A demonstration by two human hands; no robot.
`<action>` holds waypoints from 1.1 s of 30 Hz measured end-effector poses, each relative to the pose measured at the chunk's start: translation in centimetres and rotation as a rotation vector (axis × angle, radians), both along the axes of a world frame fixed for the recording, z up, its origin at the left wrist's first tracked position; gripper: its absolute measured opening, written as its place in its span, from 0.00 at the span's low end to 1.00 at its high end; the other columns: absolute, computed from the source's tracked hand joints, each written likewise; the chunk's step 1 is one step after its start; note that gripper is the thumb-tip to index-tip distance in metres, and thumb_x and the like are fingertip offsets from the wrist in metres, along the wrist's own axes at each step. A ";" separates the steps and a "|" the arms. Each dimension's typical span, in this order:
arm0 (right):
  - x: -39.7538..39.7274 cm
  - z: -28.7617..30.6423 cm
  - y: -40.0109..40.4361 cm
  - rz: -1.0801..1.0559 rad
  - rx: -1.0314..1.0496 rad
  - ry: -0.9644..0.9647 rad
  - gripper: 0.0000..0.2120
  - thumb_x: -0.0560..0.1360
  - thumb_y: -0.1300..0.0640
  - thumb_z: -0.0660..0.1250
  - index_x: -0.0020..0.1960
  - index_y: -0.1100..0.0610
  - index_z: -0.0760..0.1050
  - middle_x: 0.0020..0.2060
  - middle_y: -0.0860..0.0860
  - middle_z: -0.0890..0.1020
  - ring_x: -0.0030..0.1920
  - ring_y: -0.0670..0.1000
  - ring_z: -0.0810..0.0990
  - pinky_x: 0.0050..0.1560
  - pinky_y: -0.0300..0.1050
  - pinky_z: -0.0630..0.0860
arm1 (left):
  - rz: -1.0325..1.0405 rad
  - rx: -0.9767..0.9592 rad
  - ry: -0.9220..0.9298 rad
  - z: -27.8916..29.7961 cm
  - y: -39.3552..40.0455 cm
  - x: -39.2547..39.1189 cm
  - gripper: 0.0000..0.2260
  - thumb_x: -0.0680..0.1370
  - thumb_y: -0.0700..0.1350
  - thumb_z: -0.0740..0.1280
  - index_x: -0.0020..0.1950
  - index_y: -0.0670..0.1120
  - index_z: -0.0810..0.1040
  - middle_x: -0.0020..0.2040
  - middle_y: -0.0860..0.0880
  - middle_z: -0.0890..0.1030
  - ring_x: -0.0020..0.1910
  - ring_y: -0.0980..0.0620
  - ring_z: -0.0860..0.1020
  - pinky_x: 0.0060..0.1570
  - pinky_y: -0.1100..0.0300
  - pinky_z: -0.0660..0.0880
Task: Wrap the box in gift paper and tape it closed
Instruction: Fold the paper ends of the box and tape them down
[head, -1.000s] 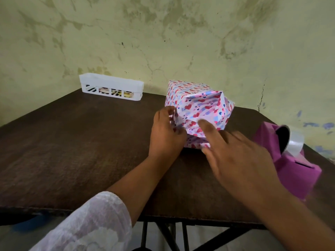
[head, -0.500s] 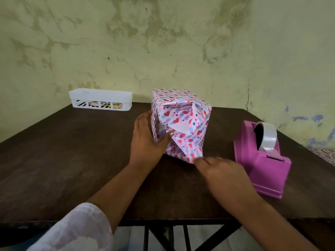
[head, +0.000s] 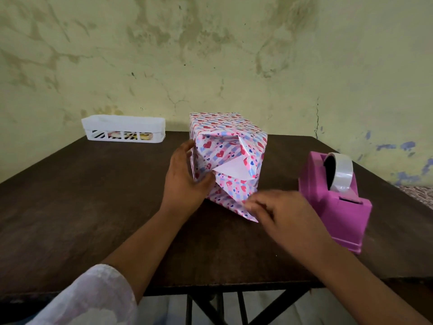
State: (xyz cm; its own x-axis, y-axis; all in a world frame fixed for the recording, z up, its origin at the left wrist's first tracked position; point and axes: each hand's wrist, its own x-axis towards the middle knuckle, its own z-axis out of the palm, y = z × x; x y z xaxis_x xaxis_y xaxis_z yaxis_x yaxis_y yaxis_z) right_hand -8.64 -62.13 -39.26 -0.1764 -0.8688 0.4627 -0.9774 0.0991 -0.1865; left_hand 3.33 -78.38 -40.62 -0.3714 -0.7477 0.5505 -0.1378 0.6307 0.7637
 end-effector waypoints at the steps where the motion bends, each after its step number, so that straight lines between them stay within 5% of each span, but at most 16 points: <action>1: -0.1 0.8 -0.4 -0.008 -0.048 -0.030 0.17 0.78 0.46 0.57 0.38 0.52 0.78 0.33 0.47 0.81 0.33 0.46 0.78 0.35 0.44 0.74 | -0.003 0.015 0.002 0.0 -0.1 -0.1 0.34 0.71 0.48 0.73 0.73 0.51 0.61 0.71 0.53 0.67 0.68 0.55 0.67 0.63 0.60 0.67; 4: -0.2 2.5 -2.4 -0.067 -0.008 -0.093 0.17 0.78 0.50 0.63 0.31 0.48 0.67 0.27 0.44 0.72 0.27 0.43 0.69 0.28 0.32 0.65 | -0.020 0.062 0.002 0.0 -0.2 0.0 0.32 0.72 0.47 0.73 0.72 0.52 0.62 0.70 0.53 0.68 0.68 0.55 0.67 0.65 0.57 0.67; 5: -0.5 2.5 -3.2 -0.062 0.020 -0.173 0.13 0.78 0.50 0.63 0.35 0.50 0.71 0.30 0.47 0.75 0.29 0.43 0.71 0.30 0.30 0.66 | -0.025 0.071 0.007 0.0 -0.2 0.1 0.31 0.72 0.47 0.72 0.72 0.52 0.63 0.70 0.53 0.69 0.68 0.55 0.67 0.65 0.56 0.68; 6: -0.6 2.5 -4.0 -0.043 0.032 -0.279 0.09 0.78 0.50 0.63 0.43 0.54 0.76 0.37 0.51 0.80 0.34 0.44 0.75 0.35 0.30 0.69 | -0.029 0.079 0.012 0.1 -0.1 0.1 0.30 0.73 0.47 0.72 0.72 0.52 0.63 0.69 0.54 0.69 0.68 0.55 0.68 0.66 0.55 0.68; 8: -0.4 2.4 -5.1 -0.023 -0.017 -0.467 0.16 0.76 0.48 0.64 0.60 0.56 0.75 0.53 0.53 0.81 0.50 0.50 0.79 0.51 0.44 0.76 | -0.030 0.088 0.021 0.3 0.0 0.3 0.28 0.73 0.45 0.71 0.71 0.52 0.65 0.68 0.54 0.71 0.67 0.56 0.68 0.65 0.57 0.68; 11: -0.1 2.0 -6.4 -0.048 -0.085 -0.577 0.22 0.75 0.45 0.65 0.66 0.52 0.70 0.61 0.50 0.77 0.60 0.52 0.75 0.57 0.42 0.70 | -0.023 0.107 0.030 0.5 0.0 0.3 0.27 0.74 0.44 0.71 0.70 0.52 0.66 0.68 0.54 0.71 0.67 0.57 0.69 0.63 0.60 0.68; 15: -0.4 1.5 -9.0 -0.156 -0.004 -0.693 0.18 0.77 0.48 0.62 0.66 0.51 0.66 0.54 0.48 0.74 0.56 0.49 0.74 0.58 0.41 0.67 | -0.029 0.132 0.046 0.6 -0.1 0.4 0.26 0.74 0.43 0.71 0.69 0.51 0.67 0.67 0.54 0.73 0.66 0.57 0.70 0.64 0.60 0.69; 18: 0.1 1.9 -9.2 -0.188 -0.085 -0.596 0.16 0.76 0.45 0.63 0.61 0.49 0.68 0.49 0.46 0.75 0.51 0.46 0.74 0.51 0.39 0.67 | -0.031 0.143 0.067 0.5 -0.2 0.4 0.25 0.74 0.42 0.71 0.69 0.50 0.68 0.66 0.53 0.74 0.65 0.56 0.71 0.64 0.59 0.70; 22: 0.5 2.2 -9.0 -0.252 -0.150 -0.514 0.23 0.75 0.40 0.63 0.64 0.51 0.70 0.58 0.49 0.78 0.58 0.52 0.76 0.48 0.39 0.66 | -0.020 0.150 0.078 0.4 -0.3 0.2 0.23 0.75 0.44 0.70 0.69 0.49 0.69 0.66 0.53 0.75 0.65 0.56 0.72 0.60 0.65 0.70; 27: 0.5 2.2 -9.5 -0.258 -0.117 -0.511 0.21 0.75 0.41 0.63 0.63 0.51 0.70 0.56 0.49 0.78 0.57 0.51 0.76 0.50 0.41 0.67 | 0.002 0.162 0.092 0.6 -0.7 0.1 0.21 0.74 0.45 0.71 0.66 0.50 0.72 0.63 0.53 0.76 0.60 0.59 0.74 0.58 0.67 0.71; 30: 0.3 1.8 -9.6 -0.161 -0.005 -0.724 0.15 0.71 0.38 0.66 0.48 0.48 0.74 0.47 0.48 0.80 0.49 0.50 0.78 0.57 0.48 0.75 | 0.040 0.137 0.054 0.7 -1.1 0.1 0.21 0.73 0.43 0.72 0.64 0.50 0.73 0.62 0.54 0.77 0.55 0.63 0.73 0.48 0.76 0.68; 33: 0.5 2.6 -7.3 -0.131 0.007 -0.638 0.20 0.70 0.40 0.69 0.54 0.53 0.77 0.45 0.44 0.79 0.46 0.49 0.80 0.49 0.46 0.77 | 0.030 0.132 0.061 0.7 -1.0 -0.1 0.25 0.72 0.46 0.73 0.67 0.51 0.70 0.64 0.54 0.75 0.60 0.59 0.73 0.57 0.66 0.71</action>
